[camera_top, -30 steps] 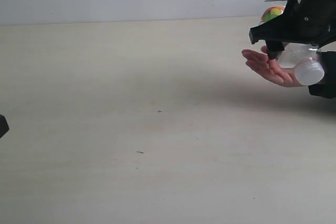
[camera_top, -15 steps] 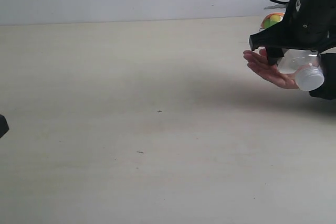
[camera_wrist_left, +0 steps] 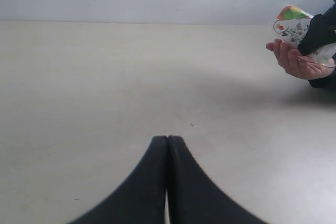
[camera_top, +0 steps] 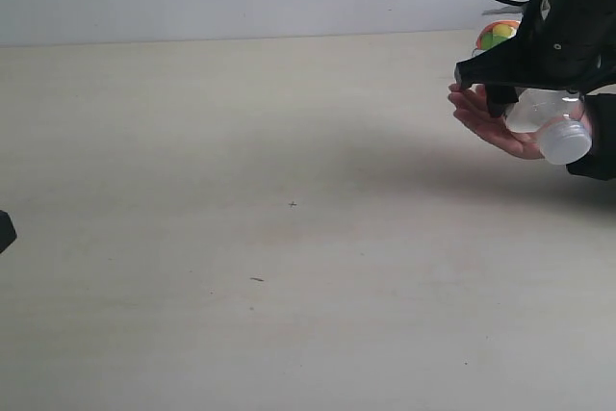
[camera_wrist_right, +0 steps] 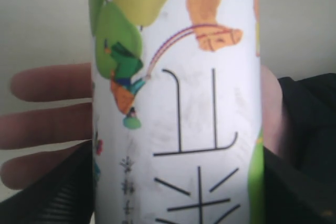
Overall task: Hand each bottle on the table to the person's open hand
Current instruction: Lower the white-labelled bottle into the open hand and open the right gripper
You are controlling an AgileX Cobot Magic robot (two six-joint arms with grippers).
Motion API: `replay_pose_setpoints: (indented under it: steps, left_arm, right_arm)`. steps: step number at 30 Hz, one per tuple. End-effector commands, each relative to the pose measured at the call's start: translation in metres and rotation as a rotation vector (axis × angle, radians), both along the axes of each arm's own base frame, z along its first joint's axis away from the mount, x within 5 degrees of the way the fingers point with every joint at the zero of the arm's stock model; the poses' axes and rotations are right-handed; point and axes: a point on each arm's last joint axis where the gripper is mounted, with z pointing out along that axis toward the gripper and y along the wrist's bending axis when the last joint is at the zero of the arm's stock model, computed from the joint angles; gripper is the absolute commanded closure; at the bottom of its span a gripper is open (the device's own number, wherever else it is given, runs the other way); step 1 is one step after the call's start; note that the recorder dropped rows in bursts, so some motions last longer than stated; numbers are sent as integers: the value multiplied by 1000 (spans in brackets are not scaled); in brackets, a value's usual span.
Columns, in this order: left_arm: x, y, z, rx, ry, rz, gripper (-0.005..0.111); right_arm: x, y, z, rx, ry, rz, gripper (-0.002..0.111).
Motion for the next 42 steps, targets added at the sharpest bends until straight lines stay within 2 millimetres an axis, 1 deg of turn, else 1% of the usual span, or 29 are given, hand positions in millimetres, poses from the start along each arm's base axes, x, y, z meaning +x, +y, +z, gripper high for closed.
replay_pose_setpoints:
  steps: [1, 6, 13, 20, 26, 30, 33, 36, 38, 42]
  left_arm:
    - [0, 1, -1, -9, -1, 8, 107]
    - [0, 1, -1, -9, -1, 8, 107]
    - [0, 1, -1, -9, -1, 8, 107]
    - [0, 1, -1, -9, -1, 8, 107]
    - [0, 1, -1, -9, -1, 8, 107]
    - [0, 1, -1, -9, -1, 8, 107]
    - [0, 1, -1, -9, -1, 8, 107]
    - [0, 1, -1, -9, -1, 8, 107]
    - [0, 1, -1, -9, -1, 8, 107]
    - [0, 1, -1, -9, -1, 8, 107]
  right_arm:
    - [1, -2, 1, -8, -12, 10, 55]
    - [1, -2, 1, -8, -12, 10, 49]
    - [1, -2, 1, -5, -17, 12, 33]
    - [2, -1, 1, -2, -25, 15, 27]
    - [2, -6, 5, -58, -41, 36, 20]
    - [-1, -7, 15, -54, -68, 38, 20]
    - [-5, -6, 25, -49, -89, 72, 20]
    - [-11, -5, 36, -19, -106, 97, 23]
    - [-16, -4, 44, 8, -117, 111, 28]
    - [-23, -3, 58, 45, -149, 133, 46]
